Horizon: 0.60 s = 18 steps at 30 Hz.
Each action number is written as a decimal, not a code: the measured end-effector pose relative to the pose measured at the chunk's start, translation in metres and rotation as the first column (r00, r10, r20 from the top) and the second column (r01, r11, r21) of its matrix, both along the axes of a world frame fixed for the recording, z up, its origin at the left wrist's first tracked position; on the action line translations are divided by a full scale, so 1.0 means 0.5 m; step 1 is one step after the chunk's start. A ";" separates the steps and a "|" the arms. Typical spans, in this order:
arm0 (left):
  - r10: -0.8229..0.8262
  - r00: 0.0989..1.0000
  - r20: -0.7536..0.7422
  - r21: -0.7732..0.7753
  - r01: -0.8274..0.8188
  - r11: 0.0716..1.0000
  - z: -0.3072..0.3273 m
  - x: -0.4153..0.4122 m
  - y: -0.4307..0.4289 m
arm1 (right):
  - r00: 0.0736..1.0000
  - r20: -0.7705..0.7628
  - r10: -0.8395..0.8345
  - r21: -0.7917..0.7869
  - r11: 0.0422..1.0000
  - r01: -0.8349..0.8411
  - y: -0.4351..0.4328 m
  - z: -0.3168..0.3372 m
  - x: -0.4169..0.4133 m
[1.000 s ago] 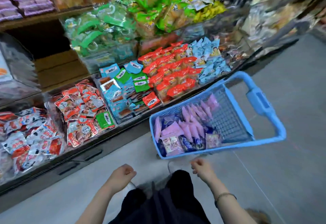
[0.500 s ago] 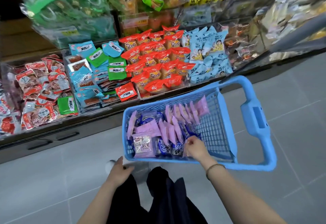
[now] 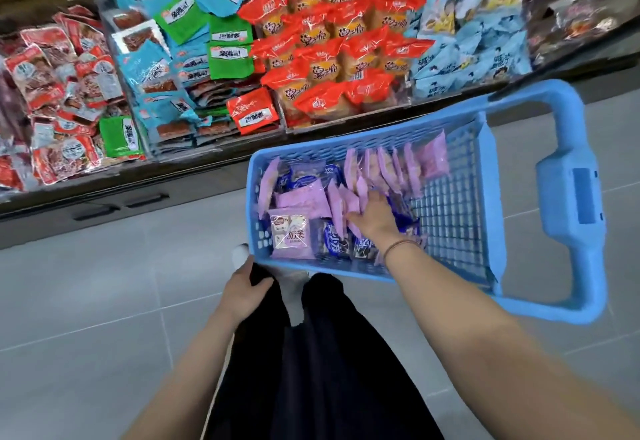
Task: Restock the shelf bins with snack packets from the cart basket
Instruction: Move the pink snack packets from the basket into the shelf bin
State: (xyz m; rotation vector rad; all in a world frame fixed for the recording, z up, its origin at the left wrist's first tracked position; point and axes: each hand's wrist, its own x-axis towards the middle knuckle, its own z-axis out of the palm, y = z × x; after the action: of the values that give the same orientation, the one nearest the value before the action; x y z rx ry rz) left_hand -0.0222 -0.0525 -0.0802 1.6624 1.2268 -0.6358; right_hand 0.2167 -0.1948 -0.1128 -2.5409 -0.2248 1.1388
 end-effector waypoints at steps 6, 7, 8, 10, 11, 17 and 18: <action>0.075 0.997 0.010 -0.032 -0.074 0.997 0.007 0.008 0.011 | 0.992 0.015 -0.129 0.088 0.988 0.127 -0.023 -0.011 0.006; 0.082 0.996 0.028 -0.024 -0.081 0.996 0.014 0.014 0.013 | 0.989 0.019 -0.147 0.118 0.983 0.144 -0.030 -0.004 0.006; 0.086 0.995 0.049 -0.009 -0.086 0.996 0.021 0.020 0.015 | 0.987 0.026 -0.157 0.147 0.977 0.151 -0.036 0.005 0.004; 0.120 0.989 0.089 0.006 -0.121 0.993 0.040 0.035 0.019 | 0.983 0.045 -0.180 0.206 0.964 0.168 -0.050 0.032 -0.004; 0.159 0.981 0.109 -0.008 -0.159 0.987 0.050 0.045 0.020 | 0.977 0.055 -0.207 0.242 0.952 0.189 -0.057 0.048 -0.011; 0.451 0.860 0.238 -0.365 -0.351 0.862 0.122 0.131 -0.020 | 0.948 0.283 -0.141 0.455 0.890 -0.003 -0.069 0.166 -0.077; 0.525 0.820 0.227 -0.482 -0.374 0.793 0.135 0.148 -0.030 | 0.950 0.301 -0.087 0.472 0.879 -0.070 -0.061 0.185 -0.094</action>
State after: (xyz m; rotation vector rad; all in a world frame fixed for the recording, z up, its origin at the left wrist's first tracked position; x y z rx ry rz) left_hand 0.0517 -0.0677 -0.0126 1.0023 1.0793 -0.2499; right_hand 0.1697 -0.2251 -0.0204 -2.2470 -0.5071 0.5669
